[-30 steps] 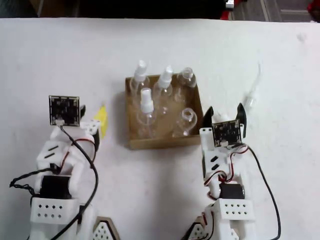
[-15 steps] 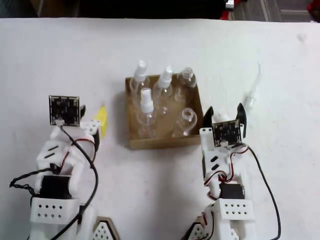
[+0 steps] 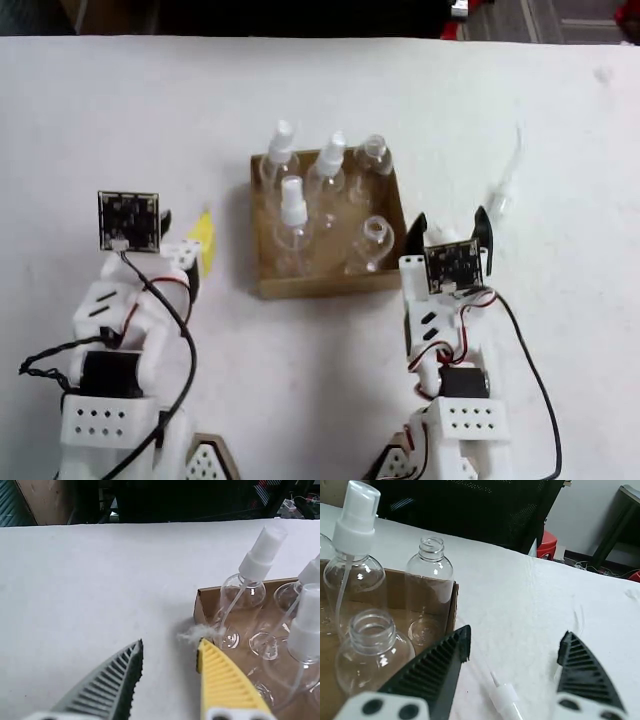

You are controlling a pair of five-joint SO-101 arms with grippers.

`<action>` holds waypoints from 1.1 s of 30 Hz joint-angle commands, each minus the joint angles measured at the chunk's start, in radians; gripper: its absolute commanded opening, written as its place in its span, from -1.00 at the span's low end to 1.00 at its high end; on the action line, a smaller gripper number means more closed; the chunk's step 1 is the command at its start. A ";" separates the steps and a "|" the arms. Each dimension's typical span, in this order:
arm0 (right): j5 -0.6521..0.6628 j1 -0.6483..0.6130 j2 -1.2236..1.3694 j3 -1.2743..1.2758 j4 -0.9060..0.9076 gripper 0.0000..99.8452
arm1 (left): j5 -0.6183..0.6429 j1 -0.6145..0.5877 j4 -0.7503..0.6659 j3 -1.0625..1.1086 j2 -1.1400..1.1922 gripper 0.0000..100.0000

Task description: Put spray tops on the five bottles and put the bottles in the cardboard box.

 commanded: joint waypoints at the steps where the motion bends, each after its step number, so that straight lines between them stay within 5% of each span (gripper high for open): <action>1: 0.009 -0.007 -0.007 0.014 -0.025 -0.48 | -0.008 0.013 -0.018 -0.008 -0.015 -0.66; 33: 0.005 0.015 -0.007 0.000 -0.022 -0.48 | -0.008 0.013 -0.028 0.003 -0.016 -0.66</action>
